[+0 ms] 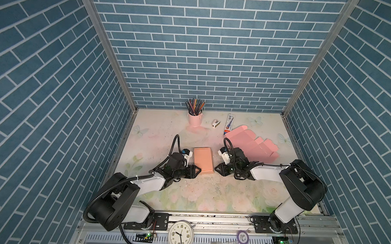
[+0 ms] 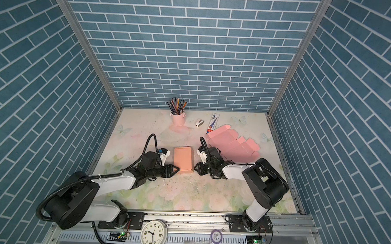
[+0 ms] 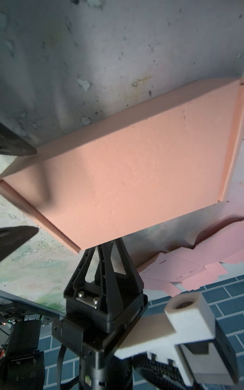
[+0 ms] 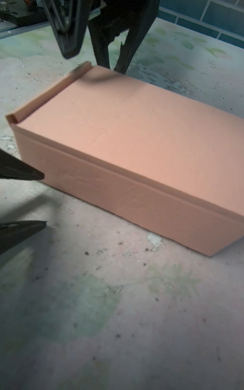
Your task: Fold the paper box
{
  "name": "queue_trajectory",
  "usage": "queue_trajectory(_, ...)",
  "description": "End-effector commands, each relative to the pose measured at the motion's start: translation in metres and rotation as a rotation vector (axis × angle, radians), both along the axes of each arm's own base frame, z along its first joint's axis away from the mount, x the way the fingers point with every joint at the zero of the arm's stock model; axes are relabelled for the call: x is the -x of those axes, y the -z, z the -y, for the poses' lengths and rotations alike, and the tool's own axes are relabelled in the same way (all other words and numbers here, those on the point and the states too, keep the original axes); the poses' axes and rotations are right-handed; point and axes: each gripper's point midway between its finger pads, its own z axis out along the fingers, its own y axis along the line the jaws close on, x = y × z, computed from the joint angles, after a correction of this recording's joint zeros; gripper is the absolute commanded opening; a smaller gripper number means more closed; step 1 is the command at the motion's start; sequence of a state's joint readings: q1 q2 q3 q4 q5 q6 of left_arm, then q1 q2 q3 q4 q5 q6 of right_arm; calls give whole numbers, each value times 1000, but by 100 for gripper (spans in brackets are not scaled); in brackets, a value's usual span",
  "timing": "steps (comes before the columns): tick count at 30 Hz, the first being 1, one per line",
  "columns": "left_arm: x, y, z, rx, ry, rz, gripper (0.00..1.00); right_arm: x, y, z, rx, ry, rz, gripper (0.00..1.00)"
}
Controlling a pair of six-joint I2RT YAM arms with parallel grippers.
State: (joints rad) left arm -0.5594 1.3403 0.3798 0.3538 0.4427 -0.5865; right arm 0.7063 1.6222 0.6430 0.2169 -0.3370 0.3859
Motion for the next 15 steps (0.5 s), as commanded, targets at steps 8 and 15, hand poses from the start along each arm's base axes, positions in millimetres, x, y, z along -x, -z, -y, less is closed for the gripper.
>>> queue_trajectory(8, 10, 4, -3, 5, 8, -13, 56, 14, 4, 0, 13, -9, -28, 32)
queue_trajectory(15, 10, 4, 1, 12, 16, -14, 55, 9, 4, -15, 3, -34, -23, 31)
